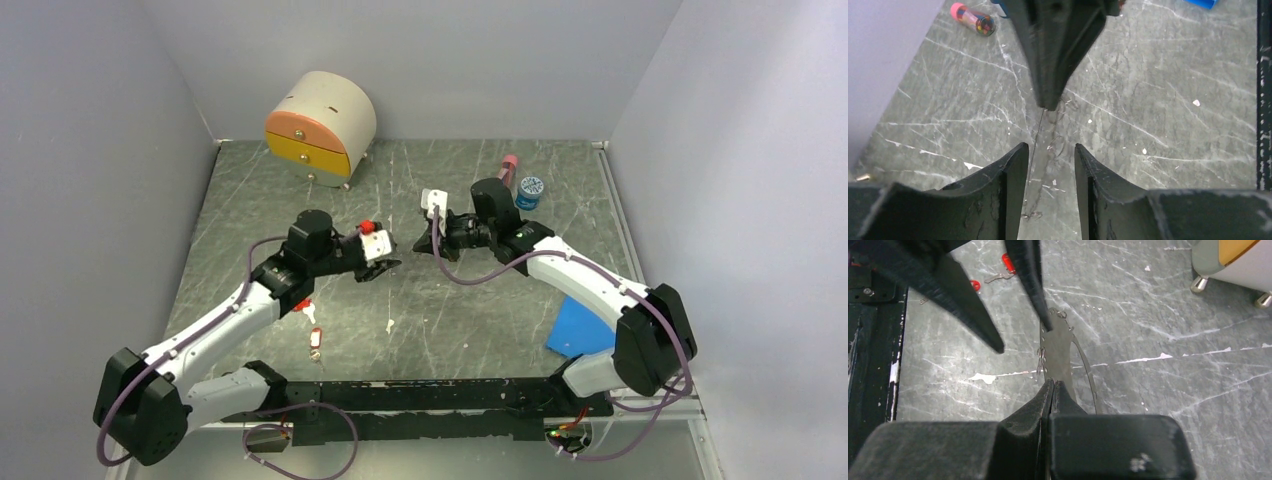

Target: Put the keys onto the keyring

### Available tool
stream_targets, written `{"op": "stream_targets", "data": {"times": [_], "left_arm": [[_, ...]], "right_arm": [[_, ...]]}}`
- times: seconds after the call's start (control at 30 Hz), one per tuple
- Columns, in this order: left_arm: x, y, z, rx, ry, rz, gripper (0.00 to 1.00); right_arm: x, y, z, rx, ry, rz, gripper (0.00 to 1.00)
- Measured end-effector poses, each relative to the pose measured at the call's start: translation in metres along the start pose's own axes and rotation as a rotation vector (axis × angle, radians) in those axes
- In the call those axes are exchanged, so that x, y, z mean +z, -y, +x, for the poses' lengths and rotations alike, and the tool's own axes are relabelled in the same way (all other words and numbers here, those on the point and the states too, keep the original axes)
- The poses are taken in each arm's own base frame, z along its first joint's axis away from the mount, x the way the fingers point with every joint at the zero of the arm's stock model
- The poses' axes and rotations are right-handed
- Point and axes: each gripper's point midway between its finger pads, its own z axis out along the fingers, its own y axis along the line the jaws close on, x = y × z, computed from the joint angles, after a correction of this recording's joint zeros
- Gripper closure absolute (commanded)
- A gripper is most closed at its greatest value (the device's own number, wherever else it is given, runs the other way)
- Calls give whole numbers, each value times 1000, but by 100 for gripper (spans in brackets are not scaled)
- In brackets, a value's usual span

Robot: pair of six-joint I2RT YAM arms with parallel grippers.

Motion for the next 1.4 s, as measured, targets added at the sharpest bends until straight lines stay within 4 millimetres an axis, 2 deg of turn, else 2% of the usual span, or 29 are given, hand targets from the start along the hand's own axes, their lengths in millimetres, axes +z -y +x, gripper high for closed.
{"op": "stream_targets", "data": {"times": [0.13,0.23,0.43,0.73,1.0,1.1,1.37,1.4], "left_arm": [[-5,-12,-1,-99,55,11,58],[-4,-14,-4,-128,96,43,60],[4,3,-6,-168,142,167,62],[7,11,-12,-171,178,222,62],[21,22,-1,-201,142,262,64],[22,23,0,-201,133,259,68],[24,17,2,-207,120,225,97],[24,17,2,-209,119,222,97]], "right_arm": [[-2,-5,-5,-37,20,-24,100],[-3,-11,-7,-56,35,-53,100],[-3,-22,-6,-64,53,-102,100],[-4,-24,-10,-71,73,-115,100],[-3,-25,-12,-68,80,-118,100],[-3,-25,-12,-68,80,-118,100],[-3,-26,-12,-64,79,-120,100],[-3,-26,-12,-64,80,-118,100]]}}
